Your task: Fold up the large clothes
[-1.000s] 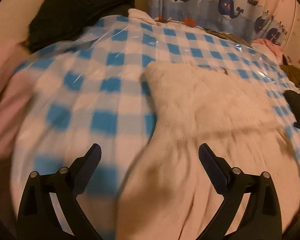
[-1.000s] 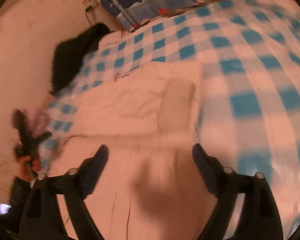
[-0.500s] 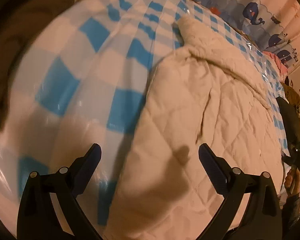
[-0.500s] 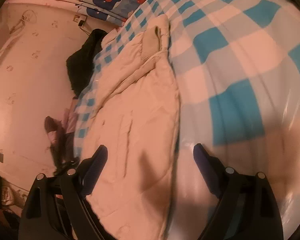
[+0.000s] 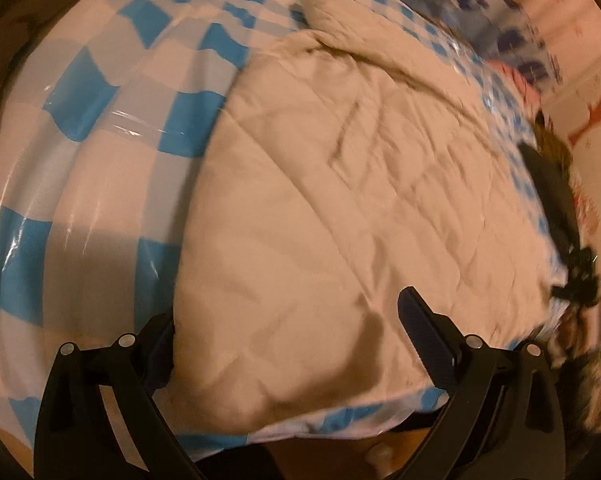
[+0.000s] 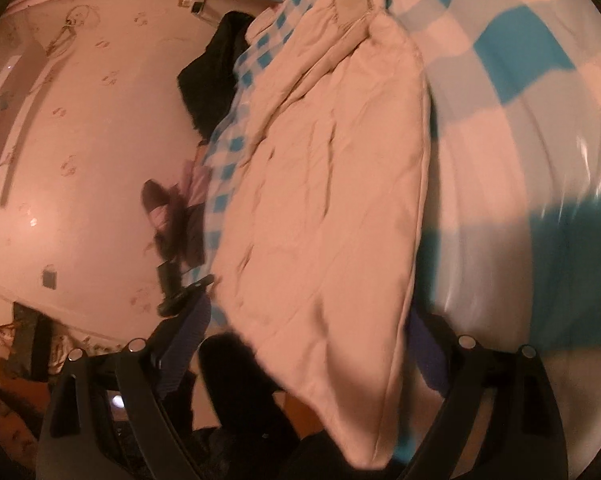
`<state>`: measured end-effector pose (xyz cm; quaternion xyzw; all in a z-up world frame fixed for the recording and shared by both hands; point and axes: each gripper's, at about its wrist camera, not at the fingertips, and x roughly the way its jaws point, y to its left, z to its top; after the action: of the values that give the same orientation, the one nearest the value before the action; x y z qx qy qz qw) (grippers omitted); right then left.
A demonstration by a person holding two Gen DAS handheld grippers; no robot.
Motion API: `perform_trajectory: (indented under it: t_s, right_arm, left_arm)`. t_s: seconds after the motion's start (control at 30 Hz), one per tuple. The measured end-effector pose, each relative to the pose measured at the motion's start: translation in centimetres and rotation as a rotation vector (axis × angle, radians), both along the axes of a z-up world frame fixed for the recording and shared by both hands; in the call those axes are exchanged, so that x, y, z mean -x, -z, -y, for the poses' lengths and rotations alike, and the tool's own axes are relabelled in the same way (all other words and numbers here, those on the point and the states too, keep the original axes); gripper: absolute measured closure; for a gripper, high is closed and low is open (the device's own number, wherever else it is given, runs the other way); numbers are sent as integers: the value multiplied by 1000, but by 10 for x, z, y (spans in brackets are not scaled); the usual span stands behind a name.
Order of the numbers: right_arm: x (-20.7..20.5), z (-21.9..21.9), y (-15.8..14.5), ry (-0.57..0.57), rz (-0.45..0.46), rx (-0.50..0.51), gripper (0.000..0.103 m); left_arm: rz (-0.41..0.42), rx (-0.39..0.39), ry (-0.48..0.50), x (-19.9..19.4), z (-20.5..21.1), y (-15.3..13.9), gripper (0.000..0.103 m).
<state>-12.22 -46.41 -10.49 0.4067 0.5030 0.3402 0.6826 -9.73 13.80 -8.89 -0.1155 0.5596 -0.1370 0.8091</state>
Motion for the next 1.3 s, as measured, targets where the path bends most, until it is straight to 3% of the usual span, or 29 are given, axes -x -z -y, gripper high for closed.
perform_trajectory:
  t_s: [0.23,0.43,1.3]
  right_arm:
    - [24,-20,8,-132,-58,-10,12]
    - [25,-16,24,-63,-91,-30,12]
    - [25,-8,35,36,-132,-34,7]
  left_arm:
    - [115,-269,65,22,34,-8,9]
    - [204,-426,104,33,46,-7,9]
    - [369,-495,126,42,56,-12,9]
